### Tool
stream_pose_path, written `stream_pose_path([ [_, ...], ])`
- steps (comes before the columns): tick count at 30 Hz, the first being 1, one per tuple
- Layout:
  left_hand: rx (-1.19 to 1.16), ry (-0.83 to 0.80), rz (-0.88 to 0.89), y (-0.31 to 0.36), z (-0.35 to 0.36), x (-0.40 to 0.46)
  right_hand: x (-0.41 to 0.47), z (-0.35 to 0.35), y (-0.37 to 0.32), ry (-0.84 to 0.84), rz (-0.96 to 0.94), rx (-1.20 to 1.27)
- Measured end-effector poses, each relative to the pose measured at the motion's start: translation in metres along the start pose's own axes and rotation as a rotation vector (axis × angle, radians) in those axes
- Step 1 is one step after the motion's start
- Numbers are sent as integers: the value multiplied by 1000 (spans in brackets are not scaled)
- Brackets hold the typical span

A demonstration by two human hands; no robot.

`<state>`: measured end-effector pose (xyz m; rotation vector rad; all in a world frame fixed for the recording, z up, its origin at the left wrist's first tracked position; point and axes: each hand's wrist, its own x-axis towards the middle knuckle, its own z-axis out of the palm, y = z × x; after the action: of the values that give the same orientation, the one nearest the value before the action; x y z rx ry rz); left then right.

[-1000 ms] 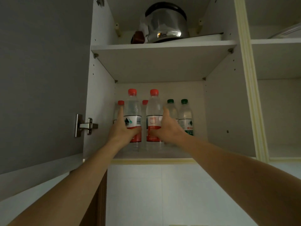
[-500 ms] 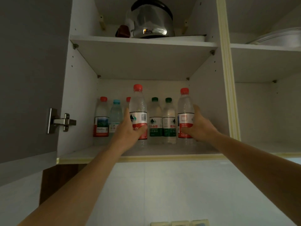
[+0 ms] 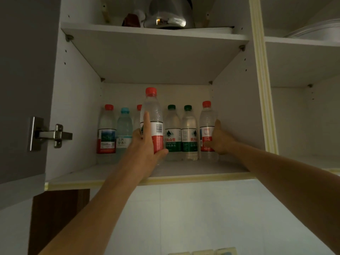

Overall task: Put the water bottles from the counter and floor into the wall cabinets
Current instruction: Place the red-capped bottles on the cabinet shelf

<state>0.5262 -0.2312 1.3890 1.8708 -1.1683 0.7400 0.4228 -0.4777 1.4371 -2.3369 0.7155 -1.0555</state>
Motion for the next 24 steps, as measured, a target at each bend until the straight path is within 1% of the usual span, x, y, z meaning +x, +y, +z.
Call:
stream_pose_path([
  [2, 13, 8, 4, 0, 0, 0, 3, 1, -3, 15, -42, -121],
  [6, 33, 17, 6, 0, 1, 0, 5, 1, -11, 28, -228, -410],
  [7, 32, 16, 5, 0, 1, 0, 8, -2, -11, 5, -270, -500],
  [10, 36, 18, 7, 1, 0, 0, 17, -10, -8, -18, -352, -882],
  [11, 34, 16, 6, 1, 0, 0, 17, -11, -6, -16, -354, -943],
  [19, 10, 23, 15, 1, 0, -2, 24, -5, 3, 82, -404, -1124],
  [24, 6, 34, 20, 0, 2, -1, 32, 8, 1, 120, -361, -1159],
])
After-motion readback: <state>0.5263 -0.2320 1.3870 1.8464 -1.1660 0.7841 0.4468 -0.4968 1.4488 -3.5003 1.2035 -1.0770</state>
